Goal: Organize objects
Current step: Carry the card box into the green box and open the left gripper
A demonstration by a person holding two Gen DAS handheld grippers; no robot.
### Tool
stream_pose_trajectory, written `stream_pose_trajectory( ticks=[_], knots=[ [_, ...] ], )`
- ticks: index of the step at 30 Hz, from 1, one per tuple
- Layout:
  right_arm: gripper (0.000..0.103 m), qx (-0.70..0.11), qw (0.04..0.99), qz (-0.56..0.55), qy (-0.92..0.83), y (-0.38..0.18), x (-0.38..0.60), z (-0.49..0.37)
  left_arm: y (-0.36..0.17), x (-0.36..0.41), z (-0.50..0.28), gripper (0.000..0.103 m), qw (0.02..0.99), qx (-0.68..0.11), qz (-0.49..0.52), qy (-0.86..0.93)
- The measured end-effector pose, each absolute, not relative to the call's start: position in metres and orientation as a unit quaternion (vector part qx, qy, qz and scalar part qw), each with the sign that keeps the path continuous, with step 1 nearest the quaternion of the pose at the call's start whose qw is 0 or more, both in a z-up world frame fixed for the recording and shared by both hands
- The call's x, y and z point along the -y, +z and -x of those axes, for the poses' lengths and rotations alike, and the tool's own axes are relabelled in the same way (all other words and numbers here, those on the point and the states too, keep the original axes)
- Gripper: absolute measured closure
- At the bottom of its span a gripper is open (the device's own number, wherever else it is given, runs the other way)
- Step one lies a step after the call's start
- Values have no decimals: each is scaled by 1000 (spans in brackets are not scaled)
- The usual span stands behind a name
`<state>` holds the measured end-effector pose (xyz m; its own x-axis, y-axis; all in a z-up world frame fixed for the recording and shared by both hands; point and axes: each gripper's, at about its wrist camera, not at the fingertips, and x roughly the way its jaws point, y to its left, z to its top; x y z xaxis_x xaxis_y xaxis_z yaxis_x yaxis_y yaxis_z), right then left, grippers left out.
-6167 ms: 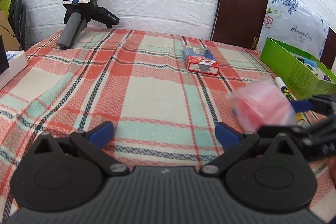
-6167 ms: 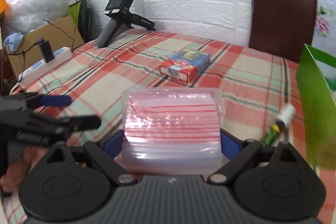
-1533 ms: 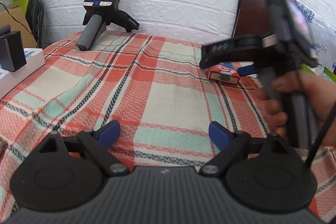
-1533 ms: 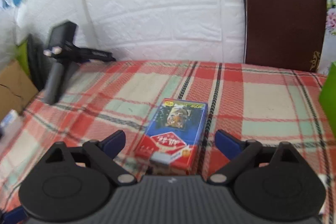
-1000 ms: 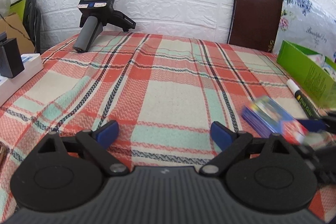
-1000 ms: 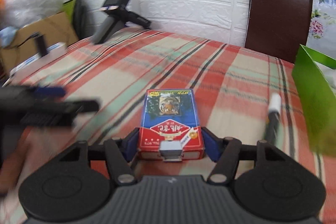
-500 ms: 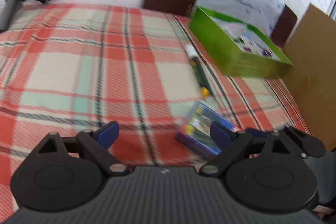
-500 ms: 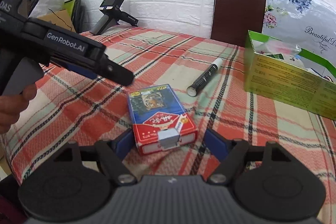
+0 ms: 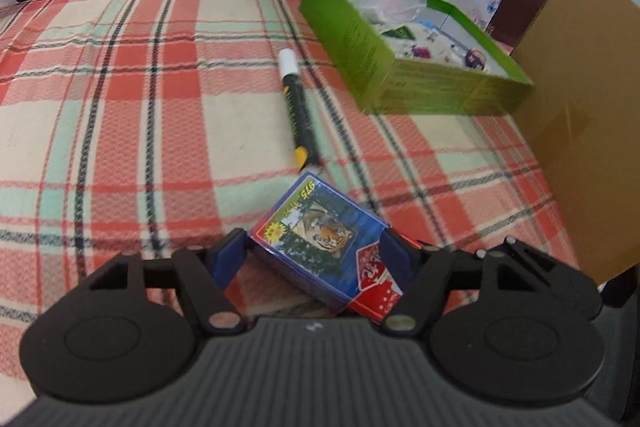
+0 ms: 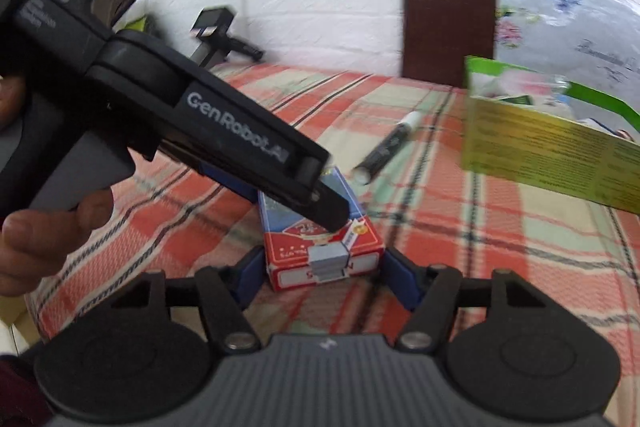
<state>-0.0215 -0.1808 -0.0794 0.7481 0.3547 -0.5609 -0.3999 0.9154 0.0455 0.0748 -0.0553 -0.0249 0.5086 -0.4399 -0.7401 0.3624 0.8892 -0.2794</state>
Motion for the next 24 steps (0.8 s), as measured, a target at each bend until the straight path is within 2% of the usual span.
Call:
stream_pose_trajectory(
  ticks=[8,17,19,23,24],
  knots=[
    [40,-214,967,24,136,-55,218,21,15,109,-104,33,873,-395,26,-283],
    [40,-139,988,52,35,-35,260,-34,51,178,-155,34,883,-331,15,-332],
    [41,-134,989,56,2,-38,269,-56,53,195,-163,32,884,-326,-3,-334],
    [24,-167,981,61,-79,-49,286,-114,42,203,-162,31,902,-313,-50,-293],
    [24,-172,980,54,-83,-51,290,-119,40,196,-161,31,902,-317,-45,-291]
  ],
)
